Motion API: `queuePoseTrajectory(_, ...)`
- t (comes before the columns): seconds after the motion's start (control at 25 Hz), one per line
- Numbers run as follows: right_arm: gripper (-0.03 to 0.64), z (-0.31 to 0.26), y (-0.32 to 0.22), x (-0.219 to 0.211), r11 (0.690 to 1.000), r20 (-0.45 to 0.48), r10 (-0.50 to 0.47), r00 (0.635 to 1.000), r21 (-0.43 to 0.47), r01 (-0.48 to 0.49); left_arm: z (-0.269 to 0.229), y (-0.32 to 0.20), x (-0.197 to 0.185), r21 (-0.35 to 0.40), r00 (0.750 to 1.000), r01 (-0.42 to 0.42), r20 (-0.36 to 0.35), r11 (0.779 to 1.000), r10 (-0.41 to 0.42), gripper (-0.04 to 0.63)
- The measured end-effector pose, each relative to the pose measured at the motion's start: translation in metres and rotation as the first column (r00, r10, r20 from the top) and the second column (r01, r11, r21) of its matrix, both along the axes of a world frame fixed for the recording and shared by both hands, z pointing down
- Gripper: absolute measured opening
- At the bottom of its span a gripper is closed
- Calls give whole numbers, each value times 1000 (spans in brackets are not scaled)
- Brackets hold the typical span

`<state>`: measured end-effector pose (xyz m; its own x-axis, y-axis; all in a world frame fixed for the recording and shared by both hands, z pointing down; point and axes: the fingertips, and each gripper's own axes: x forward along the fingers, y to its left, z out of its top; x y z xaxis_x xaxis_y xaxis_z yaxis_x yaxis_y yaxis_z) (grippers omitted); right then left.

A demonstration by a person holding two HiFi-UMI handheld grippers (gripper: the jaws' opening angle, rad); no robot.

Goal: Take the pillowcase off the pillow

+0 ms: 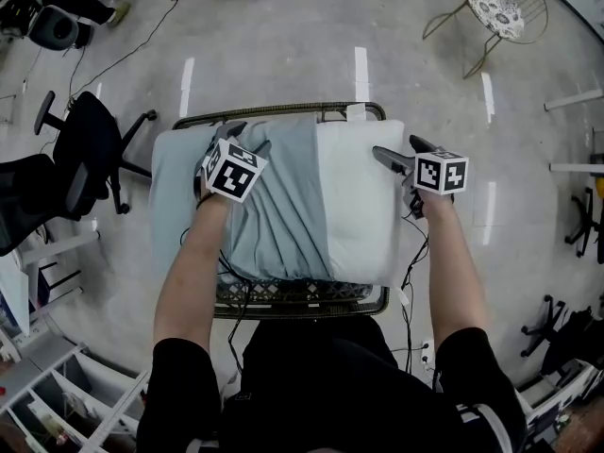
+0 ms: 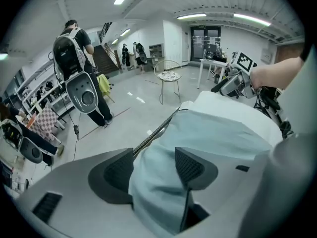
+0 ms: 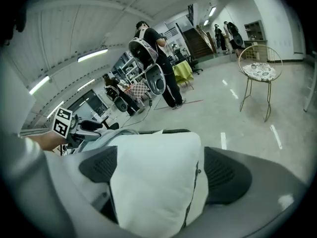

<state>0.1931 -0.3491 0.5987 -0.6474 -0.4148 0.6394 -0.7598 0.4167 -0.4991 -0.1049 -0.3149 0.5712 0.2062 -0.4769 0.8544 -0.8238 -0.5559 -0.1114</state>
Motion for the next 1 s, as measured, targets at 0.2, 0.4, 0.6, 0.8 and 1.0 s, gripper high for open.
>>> queuePoseTrajectory(0.2,574,34,0,-35,989,141,-9,990,-145,30,29,-8,-1,-83,1000,22,0,996,-22,270)
queuePoseTrajectory(0.4,317,20,11,-41,991,112,-103,988,-68,111,31,0,9,-106,999,-34,33,994,38,70)
queuePoseTrajectory(0.6,186,-18,25,-43,986,142,-165,976,-3,167,21,13,-9,-79,982,-85,163,993,97,14)
queuePoseTrajectory(0.8,175,-45,37,-32,983,216,-181,960,4,184,-4,36,-37,-59,982,-82,164,995,91,12)
queuePoseTrajectory(1.0,195,-51,36,-26,981,208,-193,959,12,195,-21,49,-49,-27,993,-55,101,998,58,12)
